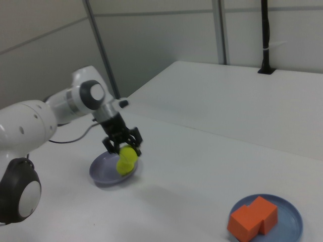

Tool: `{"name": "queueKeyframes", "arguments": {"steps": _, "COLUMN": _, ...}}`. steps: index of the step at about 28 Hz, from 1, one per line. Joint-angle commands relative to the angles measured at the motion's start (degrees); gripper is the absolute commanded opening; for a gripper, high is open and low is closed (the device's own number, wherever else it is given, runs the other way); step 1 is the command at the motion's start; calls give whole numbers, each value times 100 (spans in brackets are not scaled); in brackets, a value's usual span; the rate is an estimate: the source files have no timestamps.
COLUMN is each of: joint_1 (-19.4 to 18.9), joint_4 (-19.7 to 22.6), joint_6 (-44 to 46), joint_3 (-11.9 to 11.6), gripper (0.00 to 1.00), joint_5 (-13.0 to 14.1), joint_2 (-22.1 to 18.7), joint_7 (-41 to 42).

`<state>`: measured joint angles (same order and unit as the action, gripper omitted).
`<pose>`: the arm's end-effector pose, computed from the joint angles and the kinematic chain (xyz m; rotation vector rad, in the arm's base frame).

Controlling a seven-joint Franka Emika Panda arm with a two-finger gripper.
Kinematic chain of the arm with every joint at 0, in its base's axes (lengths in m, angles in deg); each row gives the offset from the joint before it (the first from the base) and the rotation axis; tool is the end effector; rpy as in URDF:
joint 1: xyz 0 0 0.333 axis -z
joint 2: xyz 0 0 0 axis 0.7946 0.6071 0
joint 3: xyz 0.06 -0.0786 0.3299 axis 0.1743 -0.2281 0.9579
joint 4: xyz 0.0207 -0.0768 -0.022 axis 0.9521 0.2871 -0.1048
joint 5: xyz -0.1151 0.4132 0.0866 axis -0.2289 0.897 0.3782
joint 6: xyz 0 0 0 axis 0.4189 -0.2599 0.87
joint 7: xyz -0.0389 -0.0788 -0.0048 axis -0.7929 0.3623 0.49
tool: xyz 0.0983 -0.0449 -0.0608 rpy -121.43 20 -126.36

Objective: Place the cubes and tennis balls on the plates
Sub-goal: 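Place the second tennis ball on the lavender plate and lift away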

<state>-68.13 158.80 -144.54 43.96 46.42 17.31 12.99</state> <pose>0.6649 0.3715 0.3955 2.6785 0.8604 -0.0405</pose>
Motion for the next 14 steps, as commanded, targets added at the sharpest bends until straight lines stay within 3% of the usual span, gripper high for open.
{"name": "queueKeyframes", "arguments": {"steps": 1, "joint_1": -303, "joint_4": 186, "joint_6": -759, "joint_3": 66, "gripper": 0, "joint_5": 31, "joint_2": 29, "joint_7": -452}}
{"name": "queueKeyframes", "arguments": {"steps": 8, "joint_1": -716, "joint_4": 353, "joint_6": -1270, "joint_3": 58, "gripper": 5, "joint_5": -337, "joint_2": 231, "joint_7": -1357}}
{"name": "queueKeyframes", "arguments": {"steps": 9, "joint_1": -795, "joint_4": 467, "joint_6": -1279, "joint_3": 58, "gripper": 19, "joint_5": -460, "joint_2": 257, "joint_7": -1567}}
{"name": "queueKeyframes", "arguments": {"steps": 12, "joint_1": -892, "joint_4": 573, "joint_6": -1279, "joint_3": 58, "gripper": 25, "joint_5": -566, "joint_2": 292, "joint_7": -1719}}
{"name": "queueKeyframes", "arguments": {"steps": 14, "joint_1": -901, "joint_4": 591, "joint_6": -1270, "joint_3": 58, "gripper": 39, "joint_5": -567, "joint_2": 310, "joint_7": -1736}}
